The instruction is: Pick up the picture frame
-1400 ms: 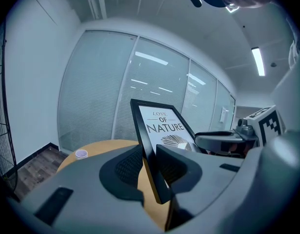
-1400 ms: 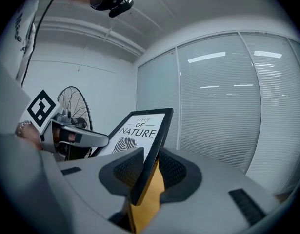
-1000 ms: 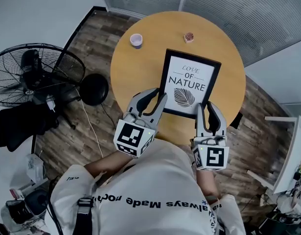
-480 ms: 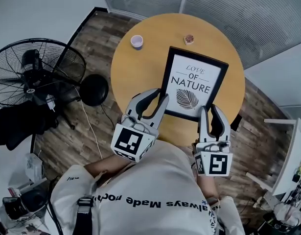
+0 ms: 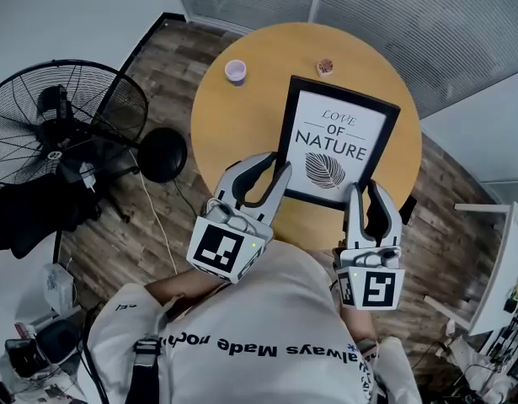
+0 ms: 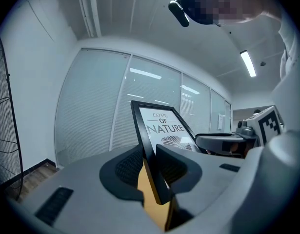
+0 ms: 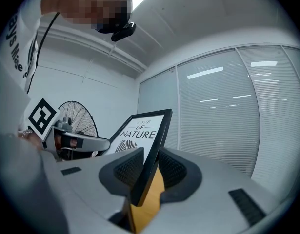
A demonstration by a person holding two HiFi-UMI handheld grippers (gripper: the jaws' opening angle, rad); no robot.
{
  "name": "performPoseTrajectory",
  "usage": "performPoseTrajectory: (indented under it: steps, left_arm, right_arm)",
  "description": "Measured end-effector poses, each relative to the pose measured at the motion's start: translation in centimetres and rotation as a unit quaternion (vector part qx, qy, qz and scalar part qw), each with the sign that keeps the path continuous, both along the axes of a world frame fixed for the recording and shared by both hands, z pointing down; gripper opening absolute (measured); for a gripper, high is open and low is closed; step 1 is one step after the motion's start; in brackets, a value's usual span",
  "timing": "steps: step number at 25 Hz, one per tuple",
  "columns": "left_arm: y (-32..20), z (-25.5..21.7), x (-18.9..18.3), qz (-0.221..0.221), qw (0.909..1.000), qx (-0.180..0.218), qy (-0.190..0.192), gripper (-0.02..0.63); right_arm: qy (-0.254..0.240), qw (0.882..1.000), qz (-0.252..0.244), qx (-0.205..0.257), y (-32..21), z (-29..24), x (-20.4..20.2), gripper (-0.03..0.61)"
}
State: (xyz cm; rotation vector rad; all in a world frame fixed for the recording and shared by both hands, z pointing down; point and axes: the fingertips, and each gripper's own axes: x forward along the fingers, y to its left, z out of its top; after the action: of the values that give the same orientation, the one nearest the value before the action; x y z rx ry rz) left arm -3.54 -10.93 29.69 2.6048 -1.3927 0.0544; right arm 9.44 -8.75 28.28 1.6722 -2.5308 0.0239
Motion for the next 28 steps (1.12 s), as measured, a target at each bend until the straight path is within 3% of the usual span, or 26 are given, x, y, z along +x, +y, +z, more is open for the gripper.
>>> performPoseTrajectory:
  steps: [28]
  left_arm:
    - [0.03, -0.12, 0.00, -0.003, 1.0000, -0.001, -0.002, 0.098]
  right_arm:
    - [-0.005, 1.000, 0.002, -0.001, -0.02, -0.05, 0.09, 0.106]
